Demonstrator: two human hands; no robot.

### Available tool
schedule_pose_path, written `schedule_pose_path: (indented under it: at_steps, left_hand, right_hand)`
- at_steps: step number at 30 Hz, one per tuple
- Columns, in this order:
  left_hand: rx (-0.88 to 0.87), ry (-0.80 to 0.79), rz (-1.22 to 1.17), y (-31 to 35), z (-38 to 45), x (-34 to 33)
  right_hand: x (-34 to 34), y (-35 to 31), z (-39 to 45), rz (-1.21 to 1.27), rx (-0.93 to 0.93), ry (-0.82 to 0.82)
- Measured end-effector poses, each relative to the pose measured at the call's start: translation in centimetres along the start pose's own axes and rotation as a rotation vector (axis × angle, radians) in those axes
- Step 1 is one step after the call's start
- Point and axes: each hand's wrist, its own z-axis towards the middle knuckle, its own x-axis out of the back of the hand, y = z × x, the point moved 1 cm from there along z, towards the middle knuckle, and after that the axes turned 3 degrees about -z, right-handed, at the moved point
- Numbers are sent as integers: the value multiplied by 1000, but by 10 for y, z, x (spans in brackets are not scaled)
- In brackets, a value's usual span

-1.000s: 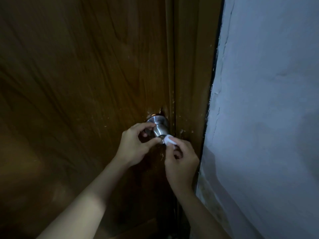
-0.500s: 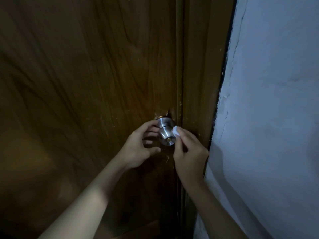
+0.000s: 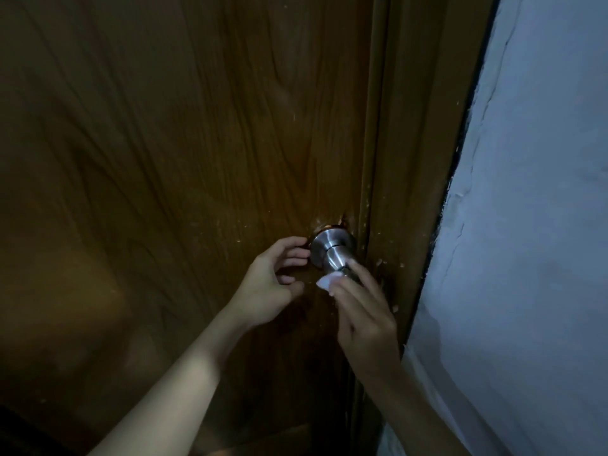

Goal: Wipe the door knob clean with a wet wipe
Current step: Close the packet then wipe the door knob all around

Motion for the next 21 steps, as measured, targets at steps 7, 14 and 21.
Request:
schedule_pose_path:
  at_steps: [7, 14, 21]
  left_hand:
    - [24, -9, -9, -5, 3, -7]
    - [23, 7, -20, -7, 3, -9]
    - [27, -56, -7, -8, 1, -14]
  right_hand:
    - [7, 6, 32, 55, -152, 153]
    - [-3, 14, -11, 76, -177, 82]
    - [-6, 3, 17, 49, -94, 91]
